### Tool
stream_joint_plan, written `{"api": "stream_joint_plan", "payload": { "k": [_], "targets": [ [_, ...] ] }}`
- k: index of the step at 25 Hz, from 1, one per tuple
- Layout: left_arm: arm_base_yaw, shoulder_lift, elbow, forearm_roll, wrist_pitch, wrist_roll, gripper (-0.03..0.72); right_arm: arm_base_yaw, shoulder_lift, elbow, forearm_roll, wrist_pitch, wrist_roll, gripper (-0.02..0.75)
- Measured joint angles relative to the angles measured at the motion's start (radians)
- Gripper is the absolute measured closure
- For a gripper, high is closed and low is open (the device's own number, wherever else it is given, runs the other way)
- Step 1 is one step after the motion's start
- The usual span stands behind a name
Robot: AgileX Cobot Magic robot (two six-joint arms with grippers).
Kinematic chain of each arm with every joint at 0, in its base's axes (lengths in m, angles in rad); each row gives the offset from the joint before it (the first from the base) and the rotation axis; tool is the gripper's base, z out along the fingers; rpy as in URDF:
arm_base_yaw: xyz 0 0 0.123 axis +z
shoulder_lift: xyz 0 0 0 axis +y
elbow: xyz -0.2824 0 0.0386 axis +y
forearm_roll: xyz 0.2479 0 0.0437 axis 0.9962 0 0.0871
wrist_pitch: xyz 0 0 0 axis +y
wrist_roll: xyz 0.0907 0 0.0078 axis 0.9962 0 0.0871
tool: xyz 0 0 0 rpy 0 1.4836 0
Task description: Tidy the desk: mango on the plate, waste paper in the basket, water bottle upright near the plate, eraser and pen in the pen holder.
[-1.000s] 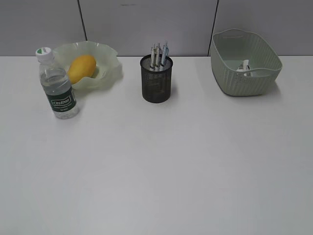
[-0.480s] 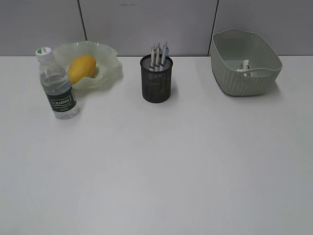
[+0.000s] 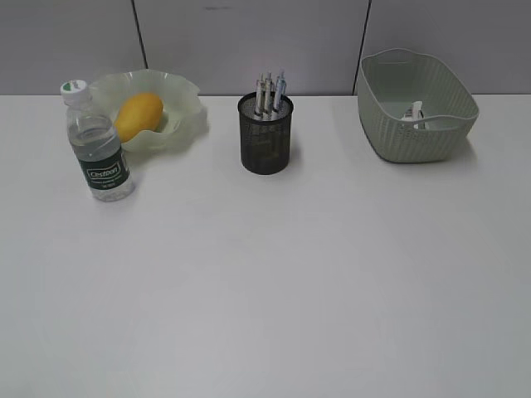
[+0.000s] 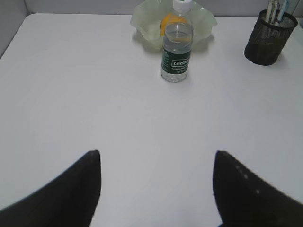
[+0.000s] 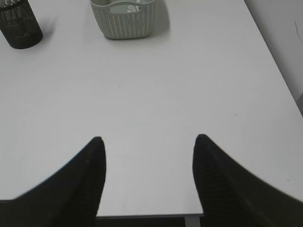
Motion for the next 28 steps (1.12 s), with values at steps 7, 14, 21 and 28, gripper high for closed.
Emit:
{"api": "stream_joint_plan", "payload": {
  "k": [7,14,21,28],
  "targets": [
    [0.000,0.000,0.000,0.000,0.000,0.000,0.129,0.000,0.000,0.000,-0.001,0.000,-0.001,0.270],
    [0.000,0.000,0.000,0.000,0.000,0.000,0.129,0.000,0.000,0.000,-0.001,0.000,-0.001,0.270],
    [0.000,0.000,0.000,0.000,0.000,0.000,0.129,0.000,0.000,0.000,-0.001,0.000,-0.001,0.270],
    [0.000,0.000,0.000,0.000,0.000,0.000,0.129,0.000,0.000,0.000,-0.001,0.000,-0.001,0.270]
  ]
}}
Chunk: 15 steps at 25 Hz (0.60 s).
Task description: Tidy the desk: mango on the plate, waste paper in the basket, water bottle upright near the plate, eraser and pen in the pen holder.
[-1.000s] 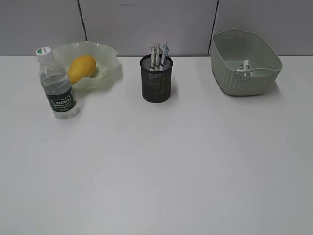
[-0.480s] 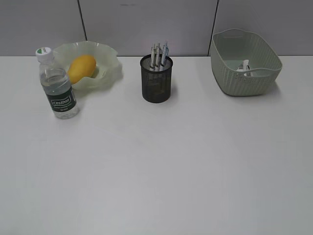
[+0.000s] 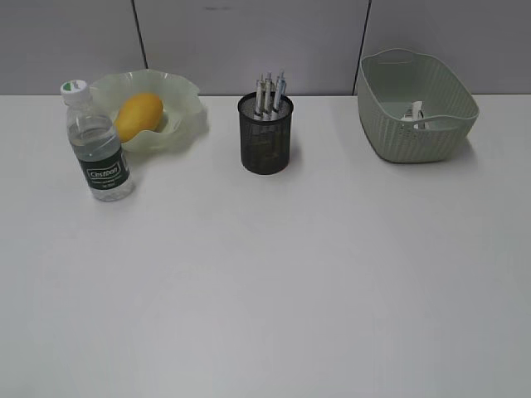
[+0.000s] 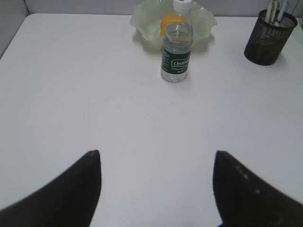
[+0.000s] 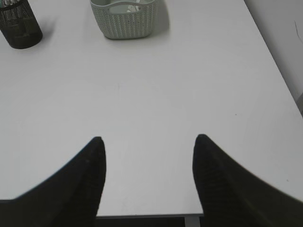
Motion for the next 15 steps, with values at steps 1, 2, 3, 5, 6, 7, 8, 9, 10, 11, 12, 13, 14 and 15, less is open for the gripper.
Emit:
{"api": "stream_joint_plan", "payload": {
  "k": [1,2,3,5,6,7,8,9,10,11,12,13,14,15],
  "targets": [
    [0.000,0.000,0.000,0.000,0.000,0.000,0.129,0.000,0.000,0.000,0.000,0.000,0.000,0.270],
    [0.000,0.000,0.000,0.000,0.000,0.000,0.129,0.000,0.000,0.000,0.000,0.000,0.000,0.270],
    [0.000,0.000,0.000,0.000,0.000,0.000,0.129,0.000,0.000,0.000,0.000,0.000,0.000,0.270],
    [0.000,0.000,0.000,0.000,0.000,0.000,0.129,0.000,0.000,0.000,0.000,0.000,0.000,0.270],
    [0.000,0.000,0.000,0.000,0.000,0.000,0.129,0.000,0.000,0.000,0.000,0.000,0.000,0.270],
    [0.000,0.000,0.000,0.000,0.000,0.000,0.129,0.000,0.000,0.000,0.000,0.000,0.000,0.270],
    [0.000,0.000,0.000,0.000,0.000,0.000,0.129,0.000,0.000,0.000,0.000,0.000,0.000,0.270],
    [0.000,0.000,0.000,0.000,0.000,0.000,0.129,0.000,0.000,0.000,0.000,0.000,0.000,0.270],
    [0.001,0.000,0.000,0.000,0.000,0.000,0.129,0.000,0.000,0.000,0.000,0.000,0.000,0.270],
    [0.001,0.000,0.000,0.000,0.000,0.000,0.129,0.000,0.000,0.000,0.000,0.000,0.000,0.270],
    [0.001,0.000,0.000,0.000,0.000,0.000,0.129,0.000,0.000,0.000,0.000,0.000,0.000,0.270],
    [0.001,0.000,0.000,0.000,0.000,0.000,0.129,0.000,0.000,0.000,0.000,0.000,0.000,0.270],
    [0.001,0.000,0.000,0.000,0.000,0.000,0.129,0.000,0.000,0.000,0.000,0.000,0.000,0.270],
    [0.001,0.000,0.000,0.000,0.000,0.000,0.129,0.000,0.000,0.000,0.000,0.000,0.000,0.270]
  ]
}}
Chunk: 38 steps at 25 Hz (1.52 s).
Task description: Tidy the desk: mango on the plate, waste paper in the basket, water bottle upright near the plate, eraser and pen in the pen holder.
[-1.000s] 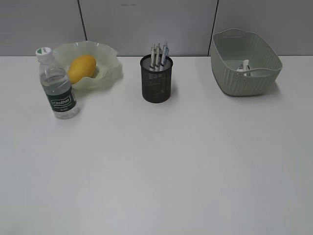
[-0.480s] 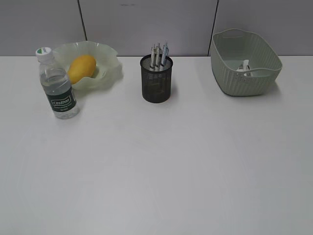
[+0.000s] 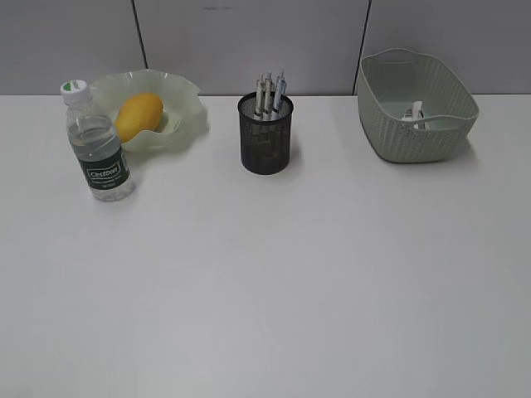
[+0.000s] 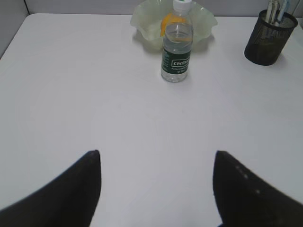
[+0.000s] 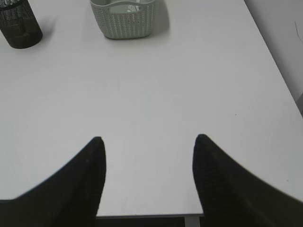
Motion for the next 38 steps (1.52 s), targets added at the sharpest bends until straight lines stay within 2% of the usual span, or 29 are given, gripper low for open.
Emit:
{"api": "stream_joint_plan", "payload": {
  "k": [38],
  "targets": [
    [0.000,0.000,0.000,0.000,0.000,0.000,0.129,0.000,0.000,0.000,0.000,0.000,-0.001,0.270]
  ]
}}
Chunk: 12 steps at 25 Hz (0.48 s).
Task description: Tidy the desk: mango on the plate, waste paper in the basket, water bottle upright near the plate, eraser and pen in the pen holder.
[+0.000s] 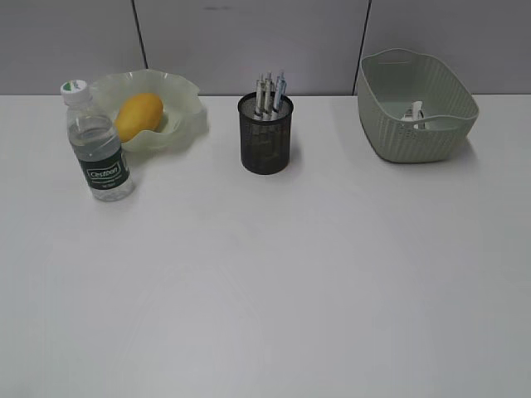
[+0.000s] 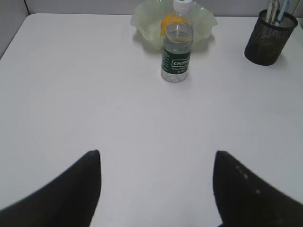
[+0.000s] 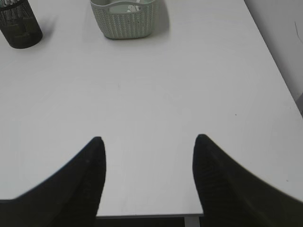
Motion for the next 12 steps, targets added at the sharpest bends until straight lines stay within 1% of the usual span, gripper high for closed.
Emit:
{"api": "stream_joint_plan", "payload": {
  "k": [12],
  "targets": [
    [0.000,0.000,0.000,0.000,0.000,0.000,0.129,0.000,0.000,0.000,0.000,0.001,0.000,0.270]
  ]
}}
